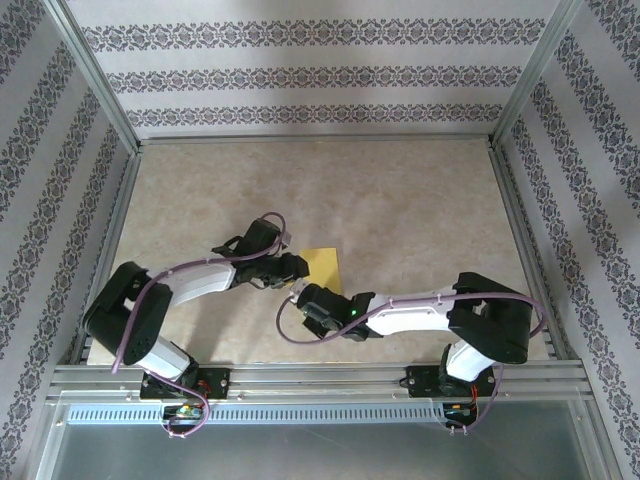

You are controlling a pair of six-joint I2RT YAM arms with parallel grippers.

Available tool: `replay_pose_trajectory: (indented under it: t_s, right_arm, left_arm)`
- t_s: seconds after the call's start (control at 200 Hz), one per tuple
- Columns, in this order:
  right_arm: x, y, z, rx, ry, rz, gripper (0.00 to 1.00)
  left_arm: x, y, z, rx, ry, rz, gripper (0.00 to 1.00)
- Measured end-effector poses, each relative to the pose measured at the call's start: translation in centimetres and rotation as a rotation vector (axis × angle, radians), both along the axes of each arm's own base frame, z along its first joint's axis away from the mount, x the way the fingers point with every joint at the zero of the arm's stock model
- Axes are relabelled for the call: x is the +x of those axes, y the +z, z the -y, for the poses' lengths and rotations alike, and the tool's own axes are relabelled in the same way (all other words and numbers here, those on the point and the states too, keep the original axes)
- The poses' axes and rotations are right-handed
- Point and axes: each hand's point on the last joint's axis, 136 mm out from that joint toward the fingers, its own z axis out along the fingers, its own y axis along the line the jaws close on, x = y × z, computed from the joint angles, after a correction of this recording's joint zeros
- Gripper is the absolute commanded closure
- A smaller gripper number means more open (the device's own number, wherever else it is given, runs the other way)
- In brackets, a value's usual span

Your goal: Fold a paper plane with a square sheet of paper (fold left side to right side)

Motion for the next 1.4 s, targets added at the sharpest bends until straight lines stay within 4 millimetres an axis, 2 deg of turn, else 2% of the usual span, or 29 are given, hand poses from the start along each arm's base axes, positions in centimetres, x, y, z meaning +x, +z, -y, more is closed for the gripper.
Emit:
replay_pose_trajectory:
  t_s: [0.145, 0.265, 0.37, 0.545, 0.795, 0.984, 1.399]
  right_arm:
    - [0.3, 0.8, -0.4, 0.103, -0.037, -0.115, 1.0]
    - [-0.1, 1.2, -1.0, 0.168, -0.037, -0.195, 1.0]
    - [-0.2, 1.4, -1.3, 0.211, -0.039, -0.25, 1.0]
    - [-0.1, 1.6, -1.3, 0.268, -0.053, -0.316, 1.0]
    - [-0.2, 1.8, -1.5, 0.312, -0.055, -0.37, 1.0]
    - [-0.1, 1.9, -1.4, 0.333, -0.063, -0.396, 1.0]
    - [2.1, 1.5, 0.3, 0.332, -0.156, -0.4, 1.0]
  left_arm:
    - [1.5, 3.5, -2.2, -0.005, 0.031, 0.093, 0.61]
    - [2.2, 4.0, -2.8, 0.006, 0.023, 0.113, 0.72]
    - [2.5, 3.2, -1.9, -0.004, -0.02, 0.078, 0.77]
    - [2.7, 0.0, 0.0, -0.001, -0.088, -0.017, 0.83]
    - [2.7, -3.4, 2.9, 0.021, -0.192, -0.076, 0.85]
    - [2.3, -5.4, 3.3, 0.047, -0.228, -0.102, 0.88]
    - [2.5, -5.5, 3.6, 0.054, -0.259, -0.081, 0.91]
